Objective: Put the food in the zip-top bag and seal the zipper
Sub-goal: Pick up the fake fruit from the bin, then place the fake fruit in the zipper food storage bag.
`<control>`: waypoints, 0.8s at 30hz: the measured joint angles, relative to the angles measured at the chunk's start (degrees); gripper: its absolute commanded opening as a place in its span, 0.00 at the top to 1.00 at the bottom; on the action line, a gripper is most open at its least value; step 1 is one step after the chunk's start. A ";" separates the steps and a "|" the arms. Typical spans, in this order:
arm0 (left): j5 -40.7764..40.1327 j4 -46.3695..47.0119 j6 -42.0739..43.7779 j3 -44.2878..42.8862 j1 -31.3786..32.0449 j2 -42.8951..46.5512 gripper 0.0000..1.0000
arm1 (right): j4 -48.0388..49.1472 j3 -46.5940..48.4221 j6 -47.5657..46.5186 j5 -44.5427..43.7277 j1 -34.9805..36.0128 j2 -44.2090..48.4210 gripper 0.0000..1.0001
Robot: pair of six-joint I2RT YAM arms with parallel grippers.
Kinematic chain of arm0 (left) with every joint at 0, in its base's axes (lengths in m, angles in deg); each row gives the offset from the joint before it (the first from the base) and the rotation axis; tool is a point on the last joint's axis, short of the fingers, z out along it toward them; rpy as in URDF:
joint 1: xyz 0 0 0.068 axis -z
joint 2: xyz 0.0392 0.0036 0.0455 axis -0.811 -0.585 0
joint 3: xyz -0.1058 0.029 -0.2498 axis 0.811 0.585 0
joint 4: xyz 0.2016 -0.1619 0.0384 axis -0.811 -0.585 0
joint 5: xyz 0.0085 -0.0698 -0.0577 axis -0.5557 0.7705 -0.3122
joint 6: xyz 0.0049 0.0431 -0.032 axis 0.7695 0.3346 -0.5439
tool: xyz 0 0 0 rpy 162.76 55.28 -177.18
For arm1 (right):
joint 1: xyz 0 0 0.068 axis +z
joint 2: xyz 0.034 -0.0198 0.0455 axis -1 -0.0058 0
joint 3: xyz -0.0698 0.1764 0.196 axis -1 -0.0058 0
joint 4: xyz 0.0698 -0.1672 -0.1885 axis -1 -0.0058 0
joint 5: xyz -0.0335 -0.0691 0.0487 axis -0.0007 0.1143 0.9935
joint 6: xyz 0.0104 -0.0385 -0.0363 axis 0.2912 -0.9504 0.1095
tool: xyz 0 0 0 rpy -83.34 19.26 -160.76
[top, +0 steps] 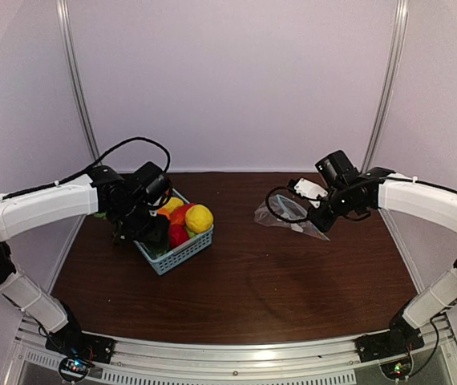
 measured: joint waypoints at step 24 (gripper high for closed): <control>39.08 54.07 -8.37 -9.79 5.20 -14.29 0.76 | -6.60 11.80 5.53 -3.26 -1.14 -1.01 1.00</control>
